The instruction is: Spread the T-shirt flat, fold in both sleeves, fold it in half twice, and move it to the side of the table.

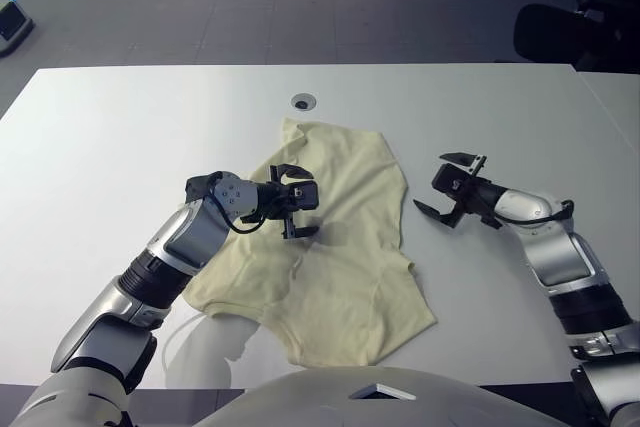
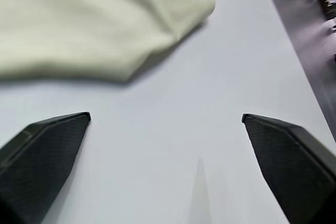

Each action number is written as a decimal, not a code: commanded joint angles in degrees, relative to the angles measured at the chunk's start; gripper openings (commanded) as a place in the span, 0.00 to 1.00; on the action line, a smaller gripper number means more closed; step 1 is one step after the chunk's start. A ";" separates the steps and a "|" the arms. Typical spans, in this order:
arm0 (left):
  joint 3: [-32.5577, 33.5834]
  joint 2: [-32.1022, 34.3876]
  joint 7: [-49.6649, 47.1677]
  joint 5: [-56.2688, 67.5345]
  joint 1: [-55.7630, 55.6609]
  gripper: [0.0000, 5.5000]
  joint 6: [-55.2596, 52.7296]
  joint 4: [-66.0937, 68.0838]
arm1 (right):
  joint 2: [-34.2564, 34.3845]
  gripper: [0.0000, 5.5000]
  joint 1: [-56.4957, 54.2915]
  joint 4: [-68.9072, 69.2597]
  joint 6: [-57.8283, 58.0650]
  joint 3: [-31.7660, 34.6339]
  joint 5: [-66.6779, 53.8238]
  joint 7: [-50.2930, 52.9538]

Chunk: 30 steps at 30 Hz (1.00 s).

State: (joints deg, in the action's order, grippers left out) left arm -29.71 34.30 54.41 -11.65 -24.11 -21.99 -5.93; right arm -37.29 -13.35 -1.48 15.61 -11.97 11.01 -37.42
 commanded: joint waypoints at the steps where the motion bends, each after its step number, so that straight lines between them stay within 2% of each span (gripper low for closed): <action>1: -2.34 0.50 1.01 -1.93 1.85 0.98 -0.77 3.35 | 5.65 0.98 -3.02 -11.55 -1.33 -2.91 1.61 3.13; 6: -2.82 0.00 1.14 -2.10 1.40 0.98 -0.24 4.07 | 11.46 0.98 -10.66 -27.01 -7.56 -2.91 1.95 8.99; 8: -3.04 -0.10 1.14 -2.32 1.11 0.98 0.08 4.44 | 11.79 0.98 -11.46 -28.49 -8.62 -2.31 1.28 9.32; 19: -2.70 0.48 1.39 -2.06 1.54 0.98 0.09 4.05 | -1.29 0.98 2.19 -7.15 -4.28 -0.23 -1.73 -3.32; 24: -2.66 0.35 1.56 -2.11 1.12 0.98 0.25 4.46 | 1.43 0.98 3.48 -1.98 -2.10 -2.14 -2.90 -3.68; 30: -2.70 0.39 1.99 -2.25 0.25 0.98 1.04 5.40 | 4.76 0.98 2.93 -3.65 -2.47 -3.23 -3.62 -2.61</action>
State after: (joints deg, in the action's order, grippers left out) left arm -30.35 33.87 55.77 -11.61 -26.09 -19.85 -3.11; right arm -34.27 -11.78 -1.15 11.74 -13.16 6.96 -39.72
